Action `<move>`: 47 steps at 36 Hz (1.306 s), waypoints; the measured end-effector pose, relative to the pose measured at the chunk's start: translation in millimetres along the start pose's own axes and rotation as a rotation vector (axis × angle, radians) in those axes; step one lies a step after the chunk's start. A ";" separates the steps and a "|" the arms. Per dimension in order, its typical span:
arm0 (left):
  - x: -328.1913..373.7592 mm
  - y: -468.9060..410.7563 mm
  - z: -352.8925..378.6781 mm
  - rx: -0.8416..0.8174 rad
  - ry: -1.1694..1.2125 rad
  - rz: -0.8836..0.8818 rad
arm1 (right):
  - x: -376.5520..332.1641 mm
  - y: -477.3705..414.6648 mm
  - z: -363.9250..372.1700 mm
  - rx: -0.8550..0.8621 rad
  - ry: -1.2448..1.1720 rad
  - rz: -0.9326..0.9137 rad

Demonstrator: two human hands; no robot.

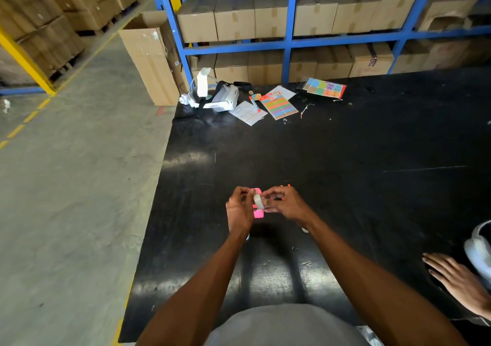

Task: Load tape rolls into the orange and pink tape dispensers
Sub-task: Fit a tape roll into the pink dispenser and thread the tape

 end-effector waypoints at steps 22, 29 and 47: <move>-1.8 8.1 -1.2 -0.232 0.220 -0.094 | 7.9 -4.1 -4.3 0.154 0.002 -0.003; -1.6 8.7 3.7 -0.098 0.183 -0.103 | 0.6 -6.1 -1.2 0.186 0.005 -0.052; -15.2 18.1 8.2 -0.146 0.062 -0.111 | 14.4 -8.6 5.4 0.145 0.134 0.018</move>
Point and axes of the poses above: each hand's wrist, its own y-axis away from the middle knuckle, its own z-axis out of the palm, x = y × z, the point moved 3 cm from there along -y, towards the middle knuckle, and after that the axes turned 2 degrees about -z, right-handed, at the moved point
